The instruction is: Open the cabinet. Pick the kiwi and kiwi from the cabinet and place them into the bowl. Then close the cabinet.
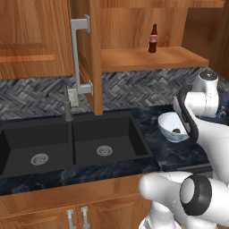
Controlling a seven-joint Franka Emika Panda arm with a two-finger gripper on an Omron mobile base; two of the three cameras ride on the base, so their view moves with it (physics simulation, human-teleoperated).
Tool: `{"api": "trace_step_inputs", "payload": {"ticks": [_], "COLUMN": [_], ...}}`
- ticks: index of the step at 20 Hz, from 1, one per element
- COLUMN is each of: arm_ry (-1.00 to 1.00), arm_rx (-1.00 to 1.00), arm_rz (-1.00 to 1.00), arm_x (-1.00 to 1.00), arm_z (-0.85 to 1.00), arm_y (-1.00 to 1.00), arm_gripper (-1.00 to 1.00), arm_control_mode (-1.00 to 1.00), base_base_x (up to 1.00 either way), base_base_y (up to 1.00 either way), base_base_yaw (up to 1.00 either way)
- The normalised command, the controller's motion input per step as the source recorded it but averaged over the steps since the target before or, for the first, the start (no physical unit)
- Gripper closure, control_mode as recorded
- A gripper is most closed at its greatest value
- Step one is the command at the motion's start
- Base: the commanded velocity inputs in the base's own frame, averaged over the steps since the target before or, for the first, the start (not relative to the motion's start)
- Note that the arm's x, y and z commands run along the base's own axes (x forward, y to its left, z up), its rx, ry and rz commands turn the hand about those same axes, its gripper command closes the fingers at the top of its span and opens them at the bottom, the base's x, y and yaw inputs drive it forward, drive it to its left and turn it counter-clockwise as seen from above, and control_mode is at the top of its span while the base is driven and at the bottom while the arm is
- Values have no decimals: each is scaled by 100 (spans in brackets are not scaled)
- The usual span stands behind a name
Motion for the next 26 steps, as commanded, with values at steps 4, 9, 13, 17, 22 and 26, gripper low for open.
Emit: {"api": "trace_step_inputs", "payload": {"ticks": [4, 9, 13, 17, 22, 26], "arm_ry": [0, 0, 0, 0, 0, 0], "arm_rx": [8, 5, 0, 0, -1, -3], "arm_rz": [0, 0, 0, 0, 0, 0], "arm_x": [13, 32, 30, 32, 26, 24], "arm_z": [-31, -27, -16, -10, -14, -30], "arm_y": [-3, 0, -4, -6, 0, -1], "arm_gripper": [100, 100, 100, 100, 100, 100], "arm_control_mode": [-100, -100, -100, -100, -100, -100], "base_base_x": [0, 0, 0, 0, 0, 0], "base_base_y": [0, 0, 0, 0, 0, 0], "base_base_yaw": [0, 0, 0, 0, 0, 0]}}
